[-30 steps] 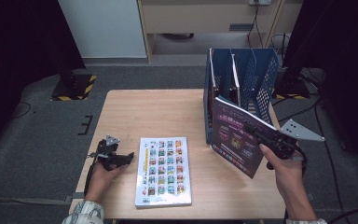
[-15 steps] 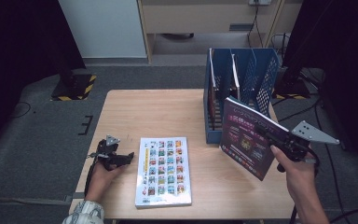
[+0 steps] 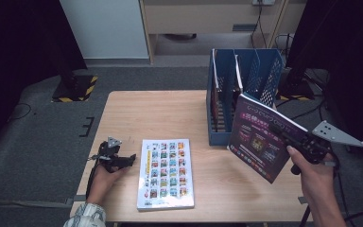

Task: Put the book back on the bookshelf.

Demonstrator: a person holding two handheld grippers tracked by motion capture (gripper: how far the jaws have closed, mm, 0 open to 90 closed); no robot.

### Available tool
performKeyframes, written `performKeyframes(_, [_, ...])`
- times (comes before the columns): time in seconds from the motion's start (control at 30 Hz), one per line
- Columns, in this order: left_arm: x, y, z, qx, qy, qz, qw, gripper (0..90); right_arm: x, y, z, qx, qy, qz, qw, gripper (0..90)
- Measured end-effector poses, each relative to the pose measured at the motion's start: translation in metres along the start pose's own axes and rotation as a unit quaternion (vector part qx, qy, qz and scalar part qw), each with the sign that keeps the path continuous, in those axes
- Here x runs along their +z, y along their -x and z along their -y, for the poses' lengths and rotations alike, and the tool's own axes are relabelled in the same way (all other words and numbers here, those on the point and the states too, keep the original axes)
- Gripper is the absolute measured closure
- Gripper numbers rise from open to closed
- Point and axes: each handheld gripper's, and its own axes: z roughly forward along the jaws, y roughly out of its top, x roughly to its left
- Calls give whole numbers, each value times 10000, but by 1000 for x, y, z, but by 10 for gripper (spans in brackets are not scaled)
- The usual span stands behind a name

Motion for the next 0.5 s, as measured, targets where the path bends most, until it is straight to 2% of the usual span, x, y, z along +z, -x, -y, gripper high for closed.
performKeyframes(0.13, [0,0,0,-11,3,-11,10000,7,-2,1,-13,-31,19,35,10000,838])
performKeyframes(0.33, [0,1,0,-30,3,-34,10000,7,-2,6,-27,44,45,133,9999,838])
performKeyframes(0.5, [0,1,0,-45,-5,-69,10000,8,3,13,-36,84,17,318,9995,838])
